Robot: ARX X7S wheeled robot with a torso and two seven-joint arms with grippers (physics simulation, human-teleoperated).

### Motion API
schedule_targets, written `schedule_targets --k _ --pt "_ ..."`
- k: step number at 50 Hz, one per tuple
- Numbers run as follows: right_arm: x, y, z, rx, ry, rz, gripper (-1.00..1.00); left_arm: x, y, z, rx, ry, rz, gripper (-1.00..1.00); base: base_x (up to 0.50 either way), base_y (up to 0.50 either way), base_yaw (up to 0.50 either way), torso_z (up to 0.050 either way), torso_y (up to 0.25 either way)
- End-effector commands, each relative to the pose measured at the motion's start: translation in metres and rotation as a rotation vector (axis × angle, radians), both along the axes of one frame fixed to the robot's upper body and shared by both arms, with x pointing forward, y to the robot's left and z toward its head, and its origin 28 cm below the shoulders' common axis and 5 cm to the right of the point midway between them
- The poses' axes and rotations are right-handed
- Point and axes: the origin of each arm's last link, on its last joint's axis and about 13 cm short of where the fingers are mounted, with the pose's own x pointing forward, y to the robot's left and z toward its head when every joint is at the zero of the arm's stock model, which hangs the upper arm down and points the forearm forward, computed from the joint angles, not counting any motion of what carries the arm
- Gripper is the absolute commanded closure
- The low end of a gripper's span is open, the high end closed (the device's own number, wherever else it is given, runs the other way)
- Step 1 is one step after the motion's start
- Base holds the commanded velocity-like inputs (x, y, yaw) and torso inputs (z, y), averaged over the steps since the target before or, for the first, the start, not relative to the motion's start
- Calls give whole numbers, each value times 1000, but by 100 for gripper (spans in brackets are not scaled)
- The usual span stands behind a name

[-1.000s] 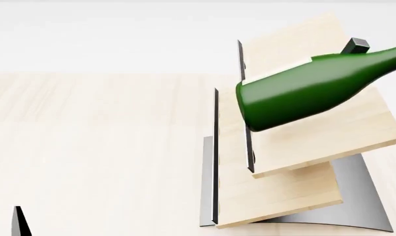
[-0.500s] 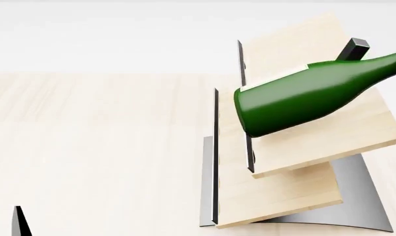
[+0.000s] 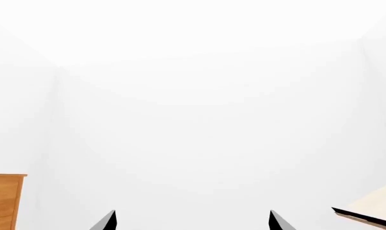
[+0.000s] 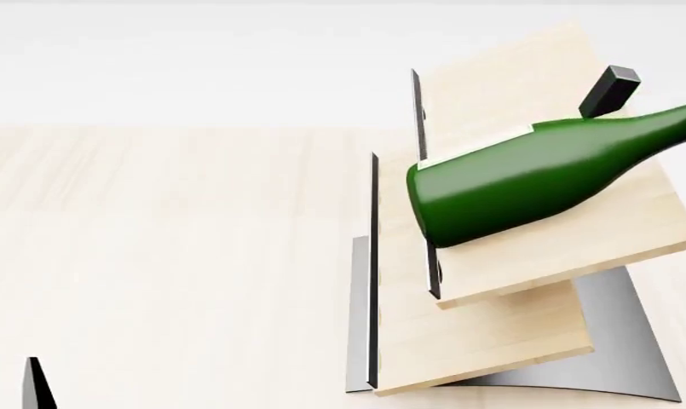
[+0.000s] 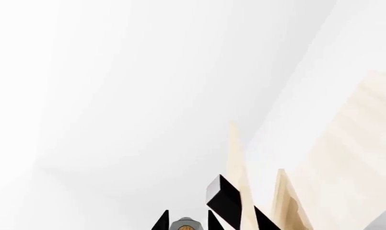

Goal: Put the wine bottle on the wine rack.

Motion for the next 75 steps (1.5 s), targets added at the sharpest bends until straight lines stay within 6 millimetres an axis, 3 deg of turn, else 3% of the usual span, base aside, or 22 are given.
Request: schedule_targets --k 1,32,33,64,75 --pt "1 -2 -2 -8 -21 -6 100 0 0 0 0 0 -1 -100 0 0 0 0 0" --pt "2 0 -5 -28 -16 -2 100 0 0 -1 1 1 0 -100 0 0 0 0 0" --pt "2 0 -6 -31 -16 1 -100 0 0 -1 1 2 0 -100 0 0 0 0 0" --pt "-3 -4 -1 -33 -30 -8 -100 0 -1 0 3 0 -2 -100 0 0 0 0 0" --pt "-28 -18 9 -37 -68 -54 -100 -1 -2 -1 7 2 -6 -100 0 0 0 0 0"
